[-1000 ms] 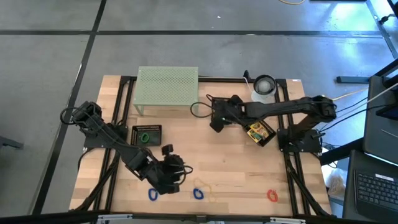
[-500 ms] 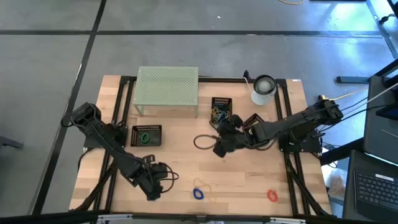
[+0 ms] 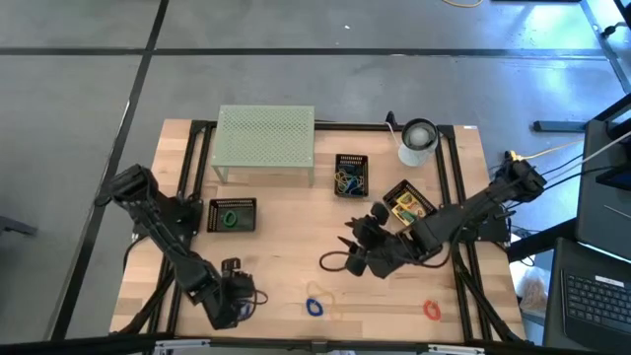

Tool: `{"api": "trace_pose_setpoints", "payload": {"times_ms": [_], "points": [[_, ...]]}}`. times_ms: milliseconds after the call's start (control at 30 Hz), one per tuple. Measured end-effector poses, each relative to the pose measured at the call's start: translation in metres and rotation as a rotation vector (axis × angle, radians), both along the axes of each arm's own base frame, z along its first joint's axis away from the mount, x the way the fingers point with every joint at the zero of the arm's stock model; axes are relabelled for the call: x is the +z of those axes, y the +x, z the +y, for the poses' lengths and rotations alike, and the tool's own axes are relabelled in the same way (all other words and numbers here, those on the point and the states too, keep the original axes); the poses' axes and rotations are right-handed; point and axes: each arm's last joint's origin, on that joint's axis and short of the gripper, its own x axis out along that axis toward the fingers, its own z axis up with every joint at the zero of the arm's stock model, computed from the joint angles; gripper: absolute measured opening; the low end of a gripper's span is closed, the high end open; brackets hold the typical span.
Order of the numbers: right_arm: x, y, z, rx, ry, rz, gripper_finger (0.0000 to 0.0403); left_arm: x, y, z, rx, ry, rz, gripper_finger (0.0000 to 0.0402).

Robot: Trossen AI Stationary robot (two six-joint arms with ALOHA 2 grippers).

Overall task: Pick & Place Office Desk Supplies
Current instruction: Put the blue spring rubber band into the left black bin

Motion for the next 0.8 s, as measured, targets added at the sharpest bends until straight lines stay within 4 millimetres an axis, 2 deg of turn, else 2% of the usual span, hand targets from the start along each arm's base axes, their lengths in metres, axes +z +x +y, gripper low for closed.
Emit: {"api": "trace_pose_setpoints", "payload": {"times_ms": [267, 633, 800], "points": [[0.001, -0.006, 0.009, -0.019, -0.033, -0.035, 0.0198, -0.004, -0.016, -0.013, -0.101, 0.103, -0.077, 0.0212], [0.001, -0.007, 0.011, -0.021, -0.039, -0.041, 0.0198, -0.043, -0.015, -0.021, -0.144, 0.187, 0.033, 0.0212], [0.001, -0.007, 0.011, -0.020, -0.041, -0.040, 0.0198, -0.045, -0.015, -0.020, -0.144, 0.209, 0.034, 0.0191]]}}
